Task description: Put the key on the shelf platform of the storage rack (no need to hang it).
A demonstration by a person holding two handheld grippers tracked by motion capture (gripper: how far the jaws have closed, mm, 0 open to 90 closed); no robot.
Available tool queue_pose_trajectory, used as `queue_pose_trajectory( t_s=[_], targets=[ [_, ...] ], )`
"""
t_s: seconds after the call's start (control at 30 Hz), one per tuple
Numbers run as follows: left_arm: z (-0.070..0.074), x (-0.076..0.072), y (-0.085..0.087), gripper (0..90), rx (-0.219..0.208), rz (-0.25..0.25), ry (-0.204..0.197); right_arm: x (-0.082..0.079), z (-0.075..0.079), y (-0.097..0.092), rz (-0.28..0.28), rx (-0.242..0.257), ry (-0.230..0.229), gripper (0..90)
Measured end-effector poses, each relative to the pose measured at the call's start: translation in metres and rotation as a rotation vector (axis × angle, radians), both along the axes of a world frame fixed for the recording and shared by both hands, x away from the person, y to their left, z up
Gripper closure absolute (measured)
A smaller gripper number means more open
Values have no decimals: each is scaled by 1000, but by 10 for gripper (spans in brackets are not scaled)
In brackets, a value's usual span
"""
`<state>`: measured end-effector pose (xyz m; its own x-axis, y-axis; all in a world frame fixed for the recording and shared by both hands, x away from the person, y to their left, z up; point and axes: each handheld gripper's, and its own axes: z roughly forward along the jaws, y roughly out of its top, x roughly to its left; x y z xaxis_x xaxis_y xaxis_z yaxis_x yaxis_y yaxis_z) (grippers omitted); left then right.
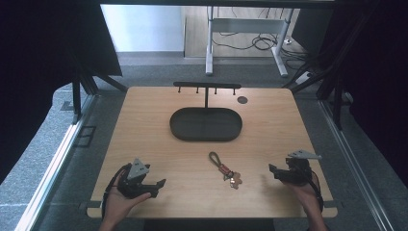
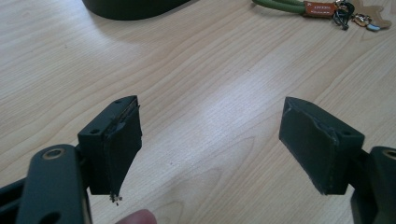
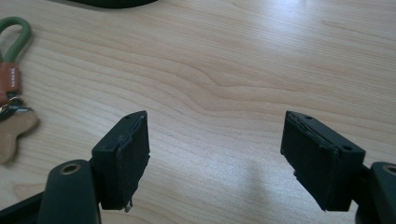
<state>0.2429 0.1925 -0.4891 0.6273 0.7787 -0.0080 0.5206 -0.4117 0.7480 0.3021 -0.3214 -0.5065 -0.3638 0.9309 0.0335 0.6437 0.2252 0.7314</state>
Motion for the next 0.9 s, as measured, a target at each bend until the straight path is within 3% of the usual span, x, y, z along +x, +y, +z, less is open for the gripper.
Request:
queue_pose_trajectory(
  t_s=[0.43, 0.53, 0.9],
  targets=[
    [11, -3, 10, 214, -14, 46, -5, 1, 14, -5, 69, -2, -23, 287],
    [8, -1, 7, 214, -7, 28, 3, 0, 23, -2, 99, 1, -27, 306],
    [8, -3, 0, 214, 3, 0, 8, 10, 68, 23, 256, -79, 28, 383]
  ],
)
